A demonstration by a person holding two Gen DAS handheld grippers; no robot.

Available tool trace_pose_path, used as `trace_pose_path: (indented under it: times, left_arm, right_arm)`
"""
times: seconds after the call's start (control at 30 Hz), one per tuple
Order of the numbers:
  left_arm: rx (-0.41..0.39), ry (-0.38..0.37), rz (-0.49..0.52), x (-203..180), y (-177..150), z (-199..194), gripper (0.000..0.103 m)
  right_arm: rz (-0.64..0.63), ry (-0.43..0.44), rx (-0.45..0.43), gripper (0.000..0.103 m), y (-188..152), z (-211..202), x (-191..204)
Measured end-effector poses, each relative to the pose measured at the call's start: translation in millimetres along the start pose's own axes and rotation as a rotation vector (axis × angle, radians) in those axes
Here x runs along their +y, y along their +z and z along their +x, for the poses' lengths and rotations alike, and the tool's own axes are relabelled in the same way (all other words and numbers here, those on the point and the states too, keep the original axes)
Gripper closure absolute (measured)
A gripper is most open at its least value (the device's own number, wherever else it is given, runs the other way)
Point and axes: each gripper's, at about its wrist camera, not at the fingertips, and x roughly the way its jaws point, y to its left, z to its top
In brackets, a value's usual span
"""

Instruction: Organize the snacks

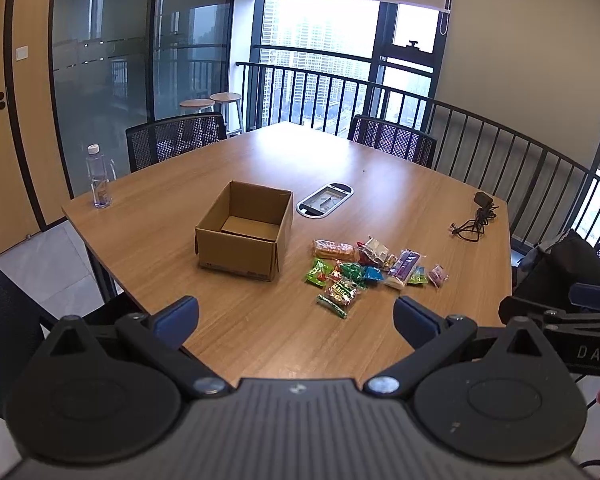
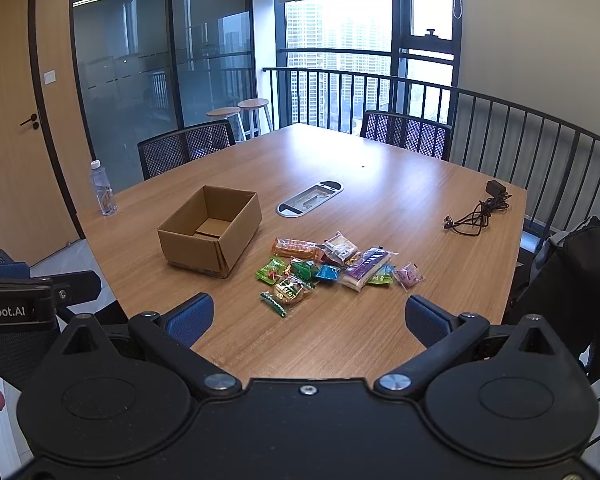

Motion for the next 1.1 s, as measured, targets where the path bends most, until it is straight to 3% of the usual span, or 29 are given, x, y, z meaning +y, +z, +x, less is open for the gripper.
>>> trace_pose_path:
  times: [0.7, 1.1]
  left_arm:
    - [0.07, 0.027, -0.03, -1, 9, 19, 0.0]
    - [0.12, -0.044, -0.026, -5, 29, 78, 0.002]
  right_arm:
    - [0.022, 0.047, 0.075, 0.0, 3, 24, -14]
    - [0.051, 0.032, 0.115, 0.001, 15, 62, -27]
